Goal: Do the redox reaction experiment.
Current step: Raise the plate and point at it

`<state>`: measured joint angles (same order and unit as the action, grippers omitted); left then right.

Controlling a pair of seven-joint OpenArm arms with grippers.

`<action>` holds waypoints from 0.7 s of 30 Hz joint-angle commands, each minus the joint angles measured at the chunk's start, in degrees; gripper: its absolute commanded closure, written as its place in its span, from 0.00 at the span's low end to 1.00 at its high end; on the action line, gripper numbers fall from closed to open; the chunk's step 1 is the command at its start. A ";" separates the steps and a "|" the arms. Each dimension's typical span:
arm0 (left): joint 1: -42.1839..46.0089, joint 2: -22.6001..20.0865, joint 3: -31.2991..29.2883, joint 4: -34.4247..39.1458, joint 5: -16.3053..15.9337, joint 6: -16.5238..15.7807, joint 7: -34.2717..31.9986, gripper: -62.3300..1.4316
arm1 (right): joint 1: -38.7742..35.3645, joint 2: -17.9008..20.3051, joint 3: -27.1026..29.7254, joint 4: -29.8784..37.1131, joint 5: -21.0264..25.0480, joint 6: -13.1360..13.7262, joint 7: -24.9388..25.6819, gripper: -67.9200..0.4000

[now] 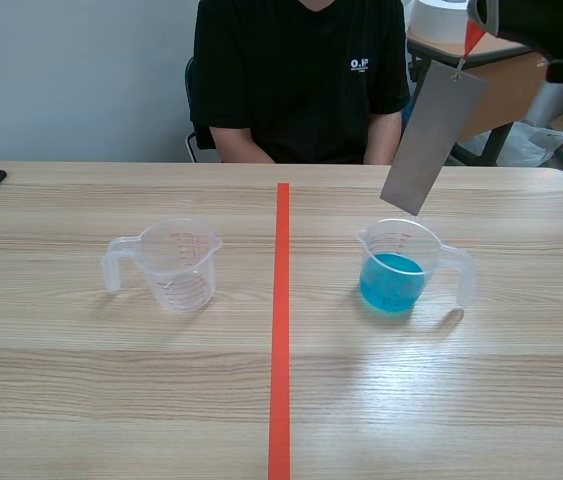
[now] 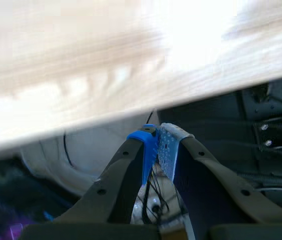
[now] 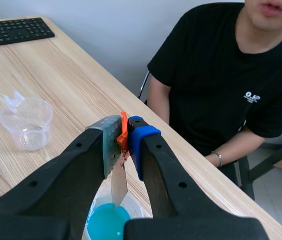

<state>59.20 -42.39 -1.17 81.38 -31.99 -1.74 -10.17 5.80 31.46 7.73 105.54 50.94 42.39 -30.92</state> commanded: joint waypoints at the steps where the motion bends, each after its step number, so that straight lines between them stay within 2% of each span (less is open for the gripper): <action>1: -0.26 -2.67 -0.31 2.19 0.04 -1.11 -0.98 0.90 | 0.52 0.76 1.20 1.25 1.22 0.33 -0.20 0.97; 8: -4.85 -12.70 -0.42 5.11 0.04 -3.26 -2.97 0.90 | 0.52 0.76 1.99 2.75 3.17 0.33 -2.64 0.97; 12: -10.91 -17.44 -0.42 6.14 0.04 -6.36 -2.95 0.90 | 0.52 0.76 1.99 2.80 4.00 0.33 -3.41 0.97; 16: -17.88 -20.83 -0.22 8.11 0.02 -9.51 -2.89 0.90 | 0.52 0.74 1.99 2.80 4.00 0.33 -3.72 0.97; 21: -27.04 -23.34 2.47 12.09 0.04 -10.47 -1.97 0.90 | 0.52 0.74 1.99 2.80 4.00 0.33 -3.72 0.97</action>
<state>33.10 -66.06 -0.08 92.07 -31.94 -12.10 -11.81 5.80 31.46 9.26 107.55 54.28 42.39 -35.31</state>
